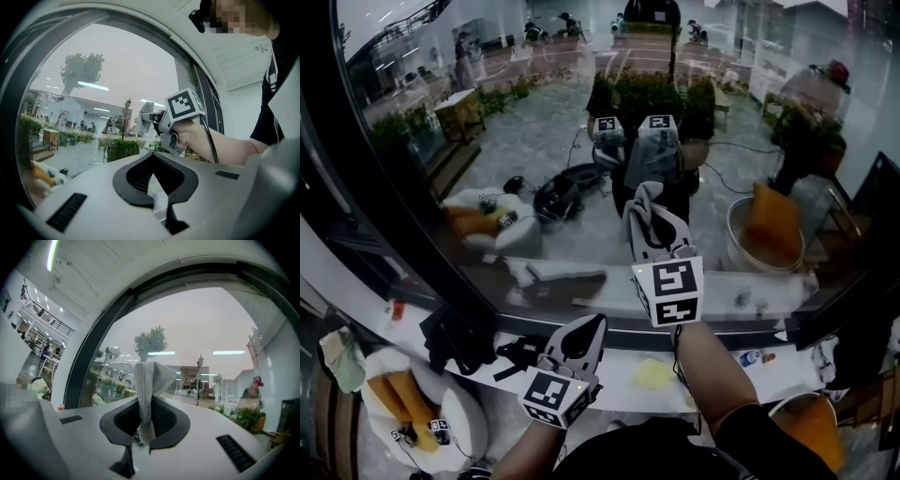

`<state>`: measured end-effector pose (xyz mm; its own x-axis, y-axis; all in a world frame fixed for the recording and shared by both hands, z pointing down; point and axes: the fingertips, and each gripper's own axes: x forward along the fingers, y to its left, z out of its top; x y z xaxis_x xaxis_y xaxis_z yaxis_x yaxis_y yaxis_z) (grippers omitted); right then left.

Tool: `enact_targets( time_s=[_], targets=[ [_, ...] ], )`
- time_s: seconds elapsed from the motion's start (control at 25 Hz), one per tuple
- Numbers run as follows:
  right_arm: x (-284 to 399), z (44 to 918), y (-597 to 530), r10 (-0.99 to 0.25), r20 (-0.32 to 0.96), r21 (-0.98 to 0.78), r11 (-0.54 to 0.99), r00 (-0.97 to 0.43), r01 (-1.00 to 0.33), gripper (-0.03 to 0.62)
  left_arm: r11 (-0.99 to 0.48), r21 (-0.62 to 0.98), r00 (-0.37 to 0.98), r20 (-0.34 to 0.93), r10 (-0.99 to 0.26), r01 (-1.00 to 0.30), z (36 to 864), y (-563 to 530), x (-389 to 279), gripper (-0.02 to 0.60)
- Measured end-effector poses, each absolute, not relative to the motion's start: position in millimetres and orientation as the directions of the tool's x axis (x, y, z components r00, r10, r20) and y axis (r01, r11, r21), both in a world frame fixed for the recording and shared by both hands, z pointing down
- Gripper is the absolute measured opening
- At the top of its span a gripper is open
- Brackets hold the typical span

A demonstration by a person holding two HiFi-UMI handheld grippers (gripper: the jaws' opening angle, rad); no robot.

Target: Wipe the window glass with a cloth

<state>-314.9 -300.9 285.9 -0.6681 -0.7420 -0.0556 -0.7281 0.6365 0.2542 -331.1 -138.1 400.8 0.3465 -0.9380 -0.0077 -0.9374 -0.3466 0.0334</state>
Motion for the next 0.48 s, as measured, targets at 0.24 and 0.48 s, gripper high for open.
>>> enact_targets(
  time_s=[0.24, 0.48],
  targets=[
    [-313.1, 256.1, -301.8, -0.748, -0.087, 0.254, 0.622, -0.658, -0.741, 0.052, -0.383, 0.017, 0.382, -0.036, -0.924, -0.924, 385.3, -140.7, -324.5, 0.008],
    [-305.6, 240.7, -306.9, -0.764, -0.097, 0.261, 0.599, -0.638, -0.757, 0.052, -0.416, 0.008, 0.416, -0.039, -0.909, -0.909, 381.1, -141.5, -314.7, 0.008]
  ],
)
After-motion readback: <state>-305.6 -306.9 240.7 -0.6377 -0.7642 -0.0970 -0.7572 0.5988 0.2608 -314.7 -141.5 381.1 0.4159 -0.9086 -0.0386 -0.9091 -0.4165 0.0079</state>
